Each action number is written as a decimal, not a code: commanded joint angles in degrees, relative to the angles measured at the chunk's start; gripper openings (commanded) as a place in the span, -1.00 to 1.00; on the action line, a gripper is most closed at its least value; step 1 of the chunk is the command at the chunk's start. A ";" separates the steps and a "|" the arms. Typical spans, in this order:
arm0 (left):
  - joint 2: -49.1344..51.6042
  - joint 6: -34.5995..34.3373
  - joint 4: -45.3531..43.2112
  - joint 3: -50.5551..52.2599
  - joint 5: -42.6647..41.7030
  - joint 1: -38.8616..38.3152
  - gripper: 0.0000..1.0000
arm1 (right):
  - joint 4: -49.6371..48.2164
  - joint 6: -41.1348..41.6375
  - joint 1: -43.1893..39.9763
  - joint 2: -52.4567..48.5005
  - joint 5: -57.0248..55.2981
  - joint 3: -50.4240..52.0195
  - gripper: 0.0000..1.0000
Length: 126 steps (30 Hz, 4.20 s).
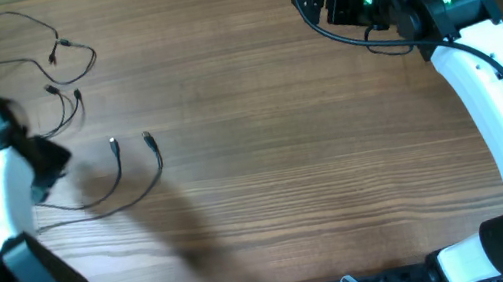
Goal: Untangle cables
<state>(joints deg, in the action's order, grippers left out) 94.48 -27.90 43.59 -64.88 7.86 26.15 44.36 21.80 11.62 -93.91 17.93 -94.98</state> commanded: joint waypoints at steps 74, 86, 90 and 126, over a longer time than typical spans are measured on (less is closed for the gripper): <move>13.81 40.96 -30.86 -3.82 -10.73 40.72 -0.92 | 1.60 -2.19 0.09 -0.50 -1.66 -0.15 0.99; 8.57 39.95 -32.54 -3.82 -18.36 38.99 0.33 | 1.64 -2.27 0.09 -0.50 -1.66 -0.15 0.99; 4.76 27.98 -32.74 -3.82 -25.88 33.11 0.35 | 0.28 -2.25 0.09 -0.50 -1.68 -0.15 1.00; 4.74 19.93 -21.44 -3.80 -38.01 -15.39 1.00 | 21.07 -0.11 2.08 42.05 -14.97 17.07 1.00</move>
<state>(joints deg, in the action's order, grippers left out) 99.42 -7.68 22.26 -68.86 -29.71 10.66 66.04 19.94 13.23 -56.60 4.43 -85.41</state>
